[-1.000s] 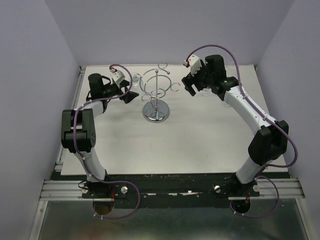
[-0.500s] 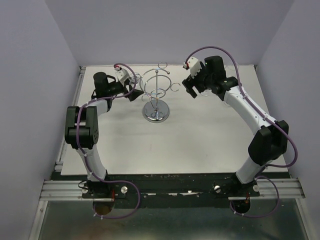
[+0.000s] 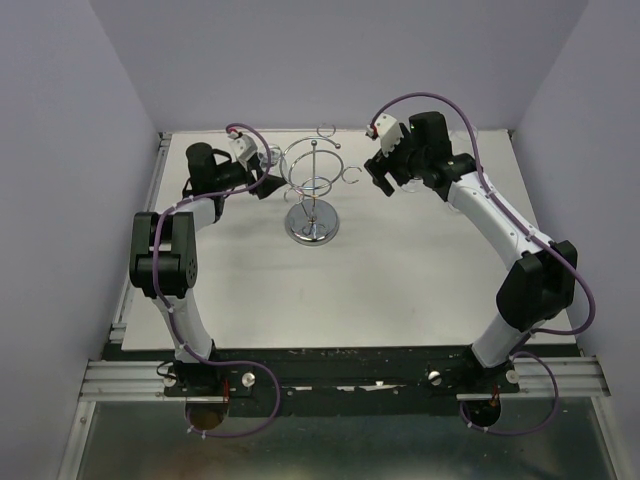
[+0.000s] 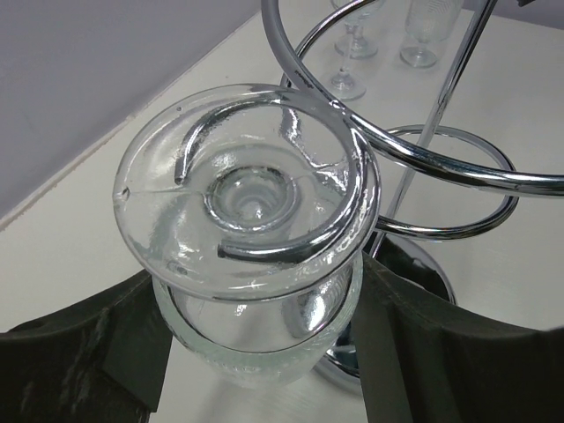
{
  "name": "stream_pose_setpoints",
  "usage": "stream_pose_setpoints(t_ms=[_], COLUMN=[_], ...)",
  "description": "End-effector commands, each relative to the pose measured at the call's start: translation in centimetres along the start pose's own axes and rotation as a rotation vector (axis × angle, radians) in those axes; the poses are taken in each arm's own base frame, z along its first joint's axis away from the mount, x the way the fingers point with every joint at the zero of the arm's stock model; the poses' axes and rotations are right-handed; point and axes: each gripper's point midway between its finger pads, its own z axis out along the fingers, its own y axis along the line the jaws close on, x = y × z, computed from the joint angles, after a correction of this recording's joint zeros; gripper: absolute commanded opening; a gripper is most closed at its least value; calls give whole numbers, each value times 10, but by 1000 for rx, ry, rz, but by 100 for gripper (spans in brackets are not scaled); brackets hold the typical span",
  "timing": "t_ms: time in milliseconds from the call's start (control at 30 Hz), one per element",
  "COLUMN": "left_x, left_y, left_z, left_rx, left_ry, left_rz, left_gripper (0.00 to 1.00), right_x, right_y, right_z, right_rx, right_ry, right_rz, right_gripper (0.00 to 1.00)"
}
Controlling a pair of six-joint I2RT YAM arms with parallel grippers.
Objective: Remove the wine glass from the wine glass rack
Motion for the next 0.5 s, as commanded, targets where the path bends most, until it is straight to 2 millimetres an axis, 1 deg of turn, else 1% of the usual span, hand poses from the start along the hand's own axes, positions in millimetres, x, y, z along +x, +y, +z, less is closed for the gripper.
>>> stream_pose_setpoints(t_ms=[0, 67, 200, 467], left_x=[-32, -34, -38, -57], left_y=[-9, -10, -8, 16], left_z=[-2, -3, -5, -12], left_rx=[37, 24, -6, -107], left_ry=[-65, -77, -88, -129], left_rz=[117, 104, 119, 144], left_gripper=[59, 54, 50, 38], right_x=[9, 10, 11, 9], right_y=[4, 5, 5, 5], right_z=[-3, -3, -2, 0], right_rx=[-7, -14, -15, -17], right_ry=[32, 32, 33, 32], right_rz=[-6, -7, -10, -7], right_gripper=[90, 90, 90, 90])
